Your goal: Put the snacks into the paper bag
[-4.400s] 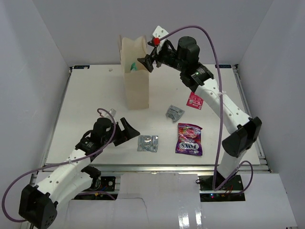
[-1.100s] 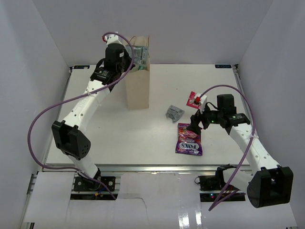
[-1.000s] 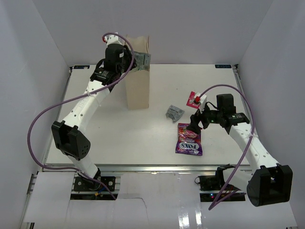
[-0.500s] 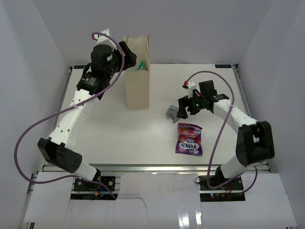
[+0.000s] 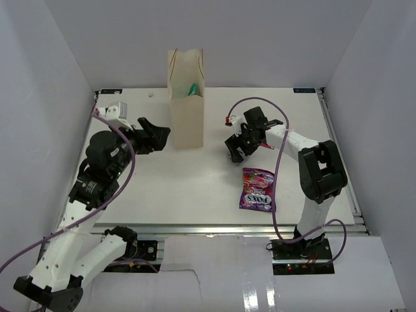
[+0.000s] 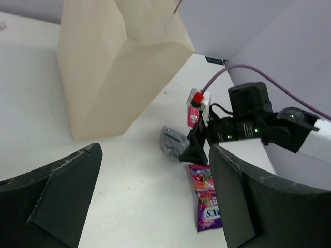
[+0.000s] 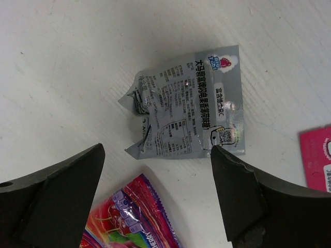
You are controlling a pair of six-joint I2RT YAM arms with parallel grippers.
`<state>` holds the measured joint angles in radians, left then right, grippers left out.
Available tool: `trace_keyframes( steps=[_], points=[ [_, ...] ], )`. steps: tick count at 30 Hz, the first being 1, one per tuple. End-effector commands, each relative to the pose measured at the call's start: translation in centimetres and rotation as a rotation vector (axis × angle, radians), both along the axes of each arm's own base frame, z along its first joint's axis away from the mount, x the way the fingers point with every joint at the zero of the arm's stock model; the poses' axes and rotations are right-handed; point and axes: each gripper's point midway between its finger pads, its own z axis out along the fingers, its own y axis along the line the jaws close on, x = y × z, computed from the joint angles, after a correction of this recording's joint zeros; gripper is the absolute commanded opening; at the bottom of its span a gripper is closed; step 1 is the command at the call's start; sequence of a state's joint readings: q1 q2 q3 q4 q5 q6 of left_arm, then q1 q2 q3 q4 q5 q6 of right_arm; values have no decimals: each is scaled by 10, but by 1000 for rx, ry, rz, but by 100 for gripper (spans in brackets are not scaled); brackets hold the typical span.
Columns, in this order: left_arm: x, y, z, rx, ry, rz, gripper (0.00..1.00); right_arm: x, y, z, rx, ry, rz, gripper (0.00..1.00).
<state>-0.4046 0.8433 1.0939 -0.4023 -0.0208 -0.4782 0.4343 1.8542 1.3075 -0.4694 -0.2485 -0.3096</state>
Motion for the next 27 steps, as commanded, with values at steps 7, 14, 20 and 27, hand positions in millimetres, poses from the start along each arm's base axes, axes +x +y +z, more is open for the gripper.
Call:
trace_keyframes(
  steps=[7,14,20,27],
  points=[
    [-35,0,-77,-111,176,-19,95,26,12,-11,-30,-110,158,74],
    [-39,0,-103,-137,231,-12,95,23,12,-28,-56,-92,174,56],
    [-43,-7,-121,-165,265,-43,95,9,12,-26,-32,-64,184,22],
    [-46,-22,-138,-212,298,-113,95,-6,26,37,104,-191,296,9]
  ],
)
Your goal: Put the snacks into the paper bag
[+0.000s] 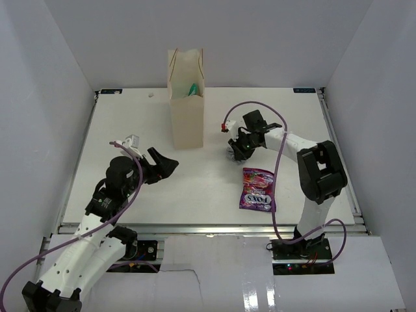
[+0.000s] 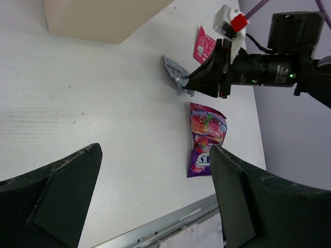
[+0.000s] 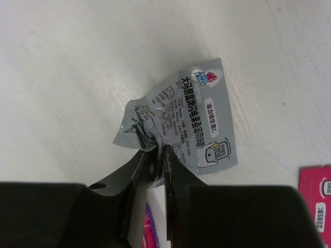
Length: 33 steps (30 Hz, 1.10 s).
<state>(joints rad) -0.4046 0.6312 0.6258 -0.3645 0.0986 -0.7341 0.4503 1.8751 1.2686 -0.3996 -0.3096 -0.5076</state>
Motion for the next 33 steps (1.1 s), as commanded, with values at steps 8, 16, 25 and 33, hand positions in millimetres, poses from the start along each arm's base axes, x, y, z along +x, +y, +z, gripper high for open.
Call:
trace_keyframes(
  steps=[8,16,25,33],
  points=[
    [-2,-16,-3,-81,-10,-70,95,-20,53,200,396,-337,274,8],
    [-1,-23,-11,-94,9,-102,95,-18,118,357,661,-488,385,8],
    [-8,-26,-15,-120,22,-120,95,61,174,414,948,-489,72,8],
    [-13,-26,-17,-138,27,-126,95,96,181,392,960,-478,-75,8]
  ],
)
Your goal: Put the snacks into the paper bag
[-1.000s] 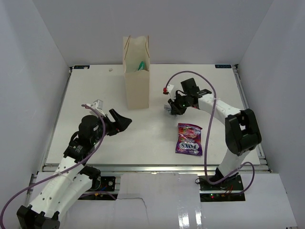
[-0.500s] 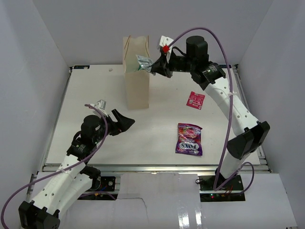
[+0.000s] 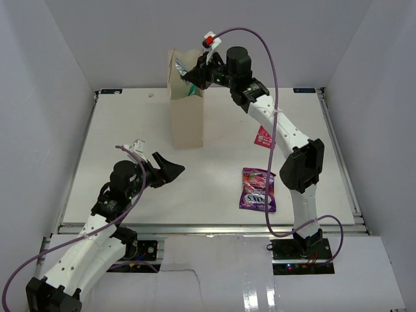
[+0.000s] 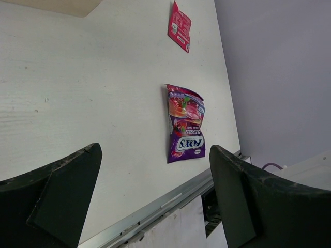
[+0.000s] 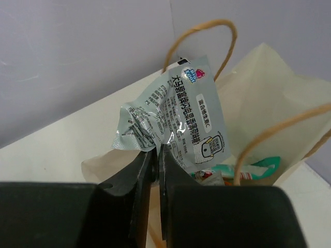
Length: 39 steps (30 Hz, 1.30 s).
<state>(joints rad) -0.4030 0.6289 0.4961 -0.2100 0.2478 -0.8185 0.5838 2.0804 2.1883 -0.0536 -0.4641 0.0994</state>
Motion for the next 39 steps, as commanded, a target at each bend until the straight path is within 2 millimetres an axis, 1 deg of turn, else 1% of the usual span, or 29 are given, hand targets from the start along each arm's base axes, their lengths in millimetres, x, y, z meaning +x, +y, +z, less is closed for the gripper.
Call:
trace_keyframes(
  steps=[1,2,6,11,12,14,15,16,17,18,19,20,21,22,23,24,25,27,28,29,30,31,32,33,34,35,36,38,39],
  points=[
    [-2,-1,4,-20,-6,-10,96,-1,-9,48,102,-71,-66,11],
    [-2,-2,4,-19,-8,-11,96,-3,-9,47,95,-77,-67,15],
    [-1,-6,7,-19,-13,-34,96,-8,-15,44,59,-93,-73,45],
    [3,-14,9,-29,-13,-76,95,-26,-21,45,30,-115,-28,56],
    [3,-16,9,-31,-10,-84,95,-33,-23,55,37,-133,-18,57],
    [4,-20,12,-38,-11,-101,95,-50,-25,53,8,-135,48,58],
    [6,-22,10,-35,1,-107,95,-69,-32,67,7,-159,85,59],
    [7,-24,15,-38,-6,-115,95,-89,-33,68,-6,-179,167,61],
    [9,-26,17,-36,-10,-120,94,-98,-36,54,-48,-196,199,61],
    [8,-30,17,-36,-6,-133,94,-120,-47,64,-55,-216,224,63],
    [12,-34,11,-25,18,-138,94,-129,-53,57,-78,-214,241,65],
    [14,-39,16,-30,14,-146,94,-134,-58,26,-125,-166,248,67],
    [11,-50,13,-22,23,-172,94,-148,-74,32,-142,-213,238,71],
    [14,-59,0,2,66,-183,94,-148,-87,14,-178,-168,218,74],
    [17,-70,4,6,60,-199,94,-150,-98,-1,-203,-140,207,77],
    [11,-86,-1,30,71,-232,94,-157,-114,-31,-249,-100,200,81],
    [13,-99,-22,72,129,-249,94,-151,-137,-54,-283,-34,155,84],
    [8,-127,-25,100,142,-305,94,-160,-171,-101,-319,89,126,87],
    [12,-137,-47,147,192,-305,94,-154,-203,-122,-337,167,56,87],
    [13,-145,-53,164,205,-315,94,-156,-219,-138,-356,207,25,88],
    [12,-163,-47,166,189,-346,94,-166,-236,-165,-384,266,-3,88],
    [14,-171,-53,187,203,-352,94,-163,-260,-182,-428,279,-63,88],
    [17,-179,-76,229,250,-361,94,-172,-272,-198,-453,329,-82,88],
    [20,-198,-67,234,218,-393,94,-178,-283,-207,-466,347,-110,88],
    [20,-203,-76,272,242,-404,94,-185,-297,-229,-477,398,-138,88],
    [23,-210,-102,323,284,-418,94,-191,-303,-237,-478,423,-152,88],
    [31,-226,-92,327,249,-440,93,-195,-308,-241,-481,429,-168,88],
    [29,-235,-121,391,301,-474,93,-203,-317,-256,-476,479,-202,88],
    [34,-244,-116,388,284,-491,93,-205,-319,-259,-474,495,-211,88]
  ],
)
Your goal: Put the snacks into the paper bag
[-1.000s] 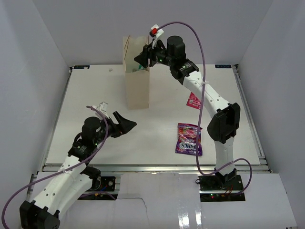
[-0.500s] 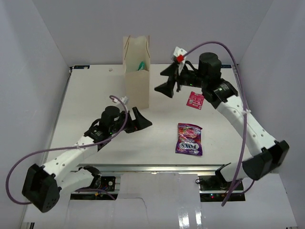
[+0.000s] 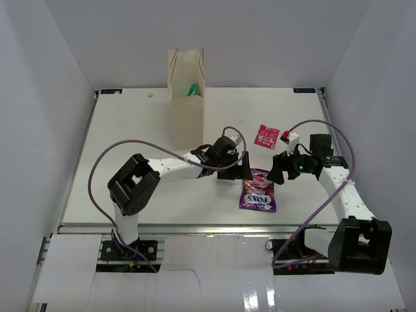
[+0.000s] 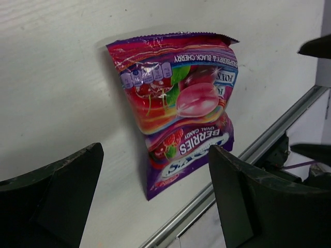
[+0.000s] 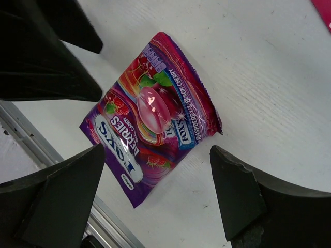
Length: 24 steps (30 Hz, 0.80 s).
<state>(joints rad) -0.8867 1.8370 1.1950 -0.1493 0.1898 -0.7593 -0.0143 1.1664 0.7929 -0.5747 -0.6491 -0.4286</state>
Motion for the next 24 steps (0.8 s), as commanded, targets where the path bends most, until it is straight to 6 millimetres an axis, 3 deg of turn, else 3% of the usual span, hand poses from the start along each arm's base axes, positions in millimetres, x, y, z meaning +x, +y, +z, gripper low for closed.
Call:
trace_keyframes(
  steps=[1,8,12,18,20,24],
  points=[
    [5,-14,-3,51,-23,-59,93,-2,-5,8,-7,-60,1,88],
    [-14,-36,-21,57,21,-142,88,8,-11,10,-4,-59,-29,88],
    [-23,-44,-34,69,53,-158,76,16,-13,15,32,-48,-43,88],
    [-33,-53,-43,61,110,-178,39,23,-20,16,51,-42,-61,87],
    [-35,-53,-40,55,110,-181,25,23,-21,16,53,-42,-64,87],
    [-32,-47,-30,53,81,-160,7,20,-20,15,62,-38,-64,87]
  ],
)
